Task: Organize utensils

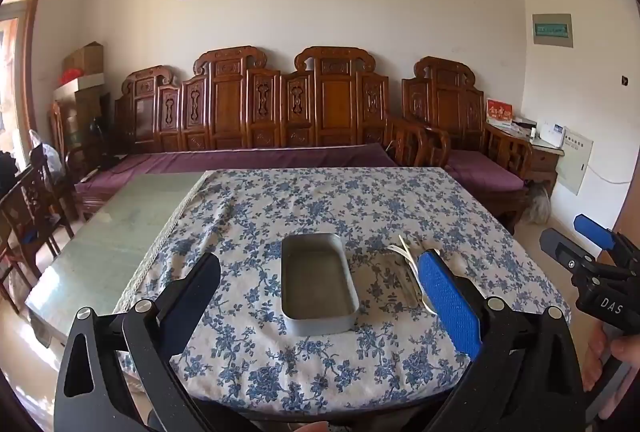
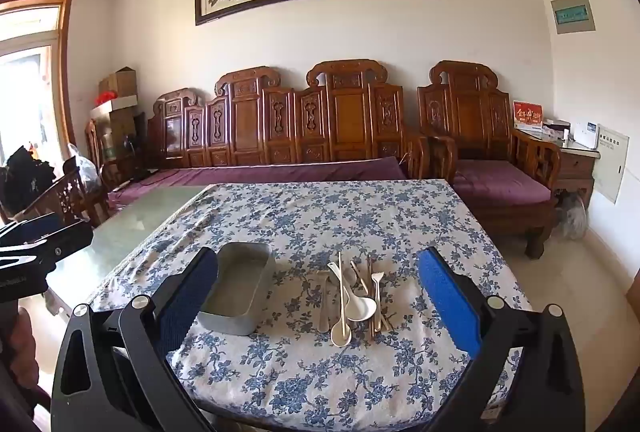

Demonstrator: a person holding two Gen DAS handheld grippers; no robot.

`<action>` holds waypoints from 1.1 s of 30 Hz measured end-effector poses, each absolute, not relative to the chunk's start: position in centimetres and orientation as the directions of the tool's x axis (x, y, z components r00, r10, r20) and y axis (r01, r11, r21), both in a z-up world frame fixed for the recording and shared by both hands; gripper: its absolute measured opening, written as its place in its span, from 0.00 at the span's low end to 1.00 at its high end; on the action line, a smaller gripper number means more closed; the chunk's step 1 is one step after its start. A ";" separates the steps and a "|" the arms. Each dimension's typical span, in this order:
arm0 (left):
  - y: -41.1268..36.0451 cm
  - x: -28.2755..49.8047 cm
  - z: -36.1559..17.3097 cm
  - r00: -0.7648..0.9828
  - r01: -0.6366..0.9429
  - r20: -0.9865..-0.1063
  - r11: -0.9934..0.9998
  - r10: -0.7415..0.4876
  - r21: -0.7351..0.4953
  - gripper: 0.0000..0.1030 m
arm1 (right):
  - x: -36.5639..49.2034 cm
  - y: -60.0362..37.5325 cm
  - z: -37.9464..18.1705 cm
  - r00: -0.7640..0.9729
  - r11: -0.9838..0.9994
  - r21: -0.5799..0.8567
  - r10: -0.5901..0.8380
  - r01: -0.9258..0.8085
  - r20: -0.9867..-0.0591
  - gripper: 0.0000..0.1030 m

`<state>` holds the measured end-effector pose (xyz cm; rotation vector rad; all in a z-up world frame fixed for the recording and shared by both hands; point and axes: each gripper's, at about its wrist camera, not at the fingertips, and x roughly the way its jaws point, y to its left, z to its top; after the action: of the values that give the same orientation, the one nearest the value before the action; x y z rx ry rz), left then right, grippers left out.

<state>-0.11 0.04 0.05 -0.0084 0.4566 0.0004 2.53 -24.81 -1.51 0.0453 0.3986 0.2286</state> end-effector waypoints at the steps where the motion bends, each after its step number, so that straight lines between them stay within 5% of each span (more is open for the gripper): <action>1: 0.0 -0.1 0.0 0.897 -0.004 -0.441 1.000 0.000 -0.007 0.93 | 2.5 -24.8 -1.5 0.897 0.973 0.087 0.230 -0.212 -0.379 0.98; 33: -0.6 -0.9 2.3 0.907 0.004 -0.420 1.000 -0.005 -0.003 0.93 | 2.3 -24.9 -0.7 0.897 0.972 0.102 0.236 -0.213 -0.375 0.98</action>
<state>-0.87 -0.65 2.34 -0.0019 0.4340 -0.0046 2.26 -24.92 -0.69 0.0588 0.3958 0.2325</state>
